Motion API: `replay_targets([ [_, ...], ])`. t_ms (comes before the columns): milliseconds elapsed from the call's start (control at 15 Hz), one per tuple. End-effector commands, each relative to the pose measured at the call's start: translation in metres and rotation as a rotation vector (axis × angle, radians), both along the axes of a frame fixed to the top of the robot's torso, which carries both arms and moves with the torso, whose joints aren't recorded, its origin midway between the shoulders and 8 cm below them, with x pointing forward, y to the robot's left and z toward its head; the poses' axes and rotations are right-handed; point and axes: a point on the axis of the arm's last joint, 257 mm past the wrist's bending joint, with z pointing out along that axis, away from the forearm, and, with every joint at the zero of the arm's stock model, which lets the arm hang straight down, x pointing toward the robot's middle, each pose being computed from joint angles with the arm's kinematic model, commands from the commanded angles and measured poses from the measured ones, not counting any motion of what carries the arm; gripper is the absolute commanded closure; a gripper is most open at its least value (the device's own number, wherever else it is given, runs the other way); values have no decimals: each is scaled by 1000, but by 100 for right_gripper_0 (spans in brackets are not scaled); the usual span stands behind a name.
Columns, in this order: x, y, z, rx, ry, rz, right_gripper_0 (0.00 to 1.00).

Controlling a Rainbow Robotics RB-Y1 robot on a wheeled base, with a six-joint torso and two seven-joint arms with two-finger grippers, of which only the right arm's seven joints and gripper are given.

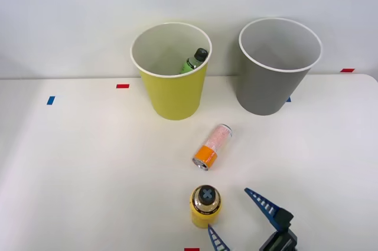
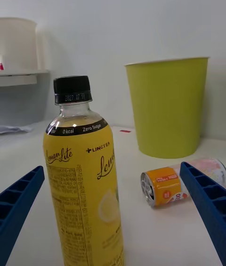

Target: Put cans in the gray bin, plastic bottles in the light green bin

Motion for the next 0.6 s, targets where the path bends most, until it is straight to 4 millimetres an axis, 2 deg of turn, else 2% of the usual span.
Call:
replay_targets([
  [67, 18, 20, 2, -20, -6, 12, 0],
  [333, 33, 33, 2, -53, -14, 24, 0],
  [600, 38, 38, 1, -70, -18, 20, 0],
])
